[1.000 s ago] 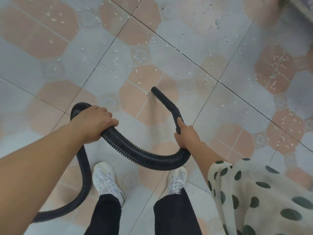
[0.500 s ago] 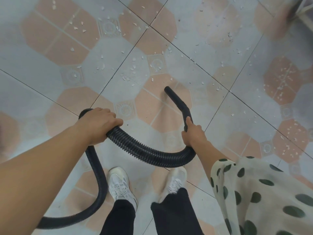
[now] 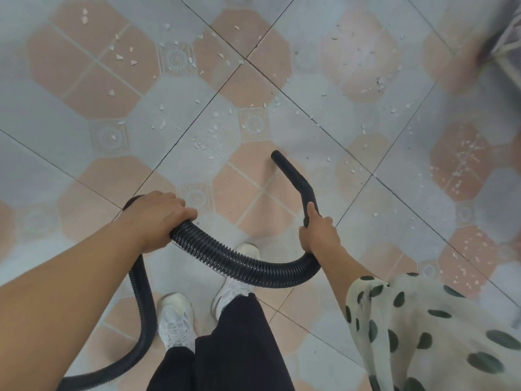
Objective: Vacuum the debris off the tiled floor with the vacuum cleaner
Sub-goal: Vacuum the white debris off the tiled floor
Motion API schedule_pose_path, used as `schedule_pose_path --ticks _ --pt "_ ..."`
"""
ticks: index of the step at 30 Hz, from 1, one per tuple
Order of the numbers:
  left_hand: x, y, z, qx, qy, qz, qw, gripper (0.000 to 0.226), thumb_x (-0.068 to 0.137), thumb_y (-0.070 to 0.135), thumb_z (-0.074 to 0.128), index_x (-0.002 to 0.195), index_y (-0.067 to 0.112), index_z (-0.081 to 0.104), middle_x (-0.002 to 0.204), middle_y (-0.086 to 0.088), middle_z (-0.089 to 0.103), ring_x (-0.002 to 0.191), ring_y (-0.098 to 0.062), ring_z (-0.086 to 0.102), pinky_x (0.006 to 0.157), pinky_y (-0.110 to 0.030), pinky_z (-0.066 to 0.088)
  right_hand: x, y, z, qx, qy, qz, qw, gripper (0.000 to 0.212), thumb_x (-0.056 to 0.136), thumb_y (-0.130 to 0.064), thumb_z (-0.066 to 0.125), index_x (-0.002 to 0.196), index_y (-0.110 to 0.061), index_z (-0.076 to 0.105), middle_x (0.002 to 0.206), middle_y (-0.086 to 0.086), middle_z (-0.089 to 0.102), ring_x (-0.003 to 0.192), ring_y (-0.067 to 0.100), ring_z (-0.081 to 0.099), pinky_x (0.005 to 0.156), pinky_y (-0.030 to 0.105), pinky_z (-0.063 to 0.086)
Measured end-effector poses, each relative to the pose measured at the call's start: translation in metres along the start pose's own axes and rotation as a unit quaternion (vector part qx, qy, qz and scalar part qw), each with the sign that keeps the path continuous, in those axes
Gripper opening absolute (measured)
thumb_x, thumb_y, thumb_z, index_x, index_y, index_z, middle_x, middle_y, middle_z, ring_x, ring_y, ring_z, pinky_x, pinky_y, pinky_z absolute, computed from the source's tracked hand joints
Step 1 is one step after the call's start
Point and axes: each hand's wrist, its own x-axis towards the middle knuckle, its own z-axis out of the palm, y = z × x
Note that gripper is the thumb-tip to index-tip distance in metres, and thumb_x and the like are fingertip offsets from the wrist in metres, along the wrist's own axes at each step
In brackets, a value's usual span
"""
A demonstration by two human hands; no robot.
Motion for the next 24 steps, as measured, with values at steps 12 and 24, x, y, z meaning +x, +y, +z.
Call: schedule_pose_path --ticks 12,24 --pt "0.040 -0.009 -0.038 -0.058 0.022 -0.084 0.995 0.016 0.083 0.018 0.052 0.088 0.031 0.044 0.074 0.010 0.041 0.075 -0.015 0.043 0.054 -0.027 0.026 0.072 -0.034 -0.089 -0.032 0.055 -0.040 0.997 0.067 0.099 -0.018 0.048 0.154 -0.030 0.012 0.125 0.019 0.041 0.061 0.020 0.038 0.068 0.035 0.040" --pt "0.055 -0.011 -0.044 -0.044 0.011 -0.092 0.995 0.020 0.085 0.017 0.049 0.101 0.030 0.048 0.082 0.009 0.046 0.081 -0.014 0.044 0.061 -0.026 0.030 0.088 -0.047 -0.119 -0.090 0.040 -0.074 0.992 0.068 0.100 -0.019 0.046 0.155 -0.031 0.008 0.128 0.022 0.040 0.078 0.028 0.045 0.069 0.037 0.041"
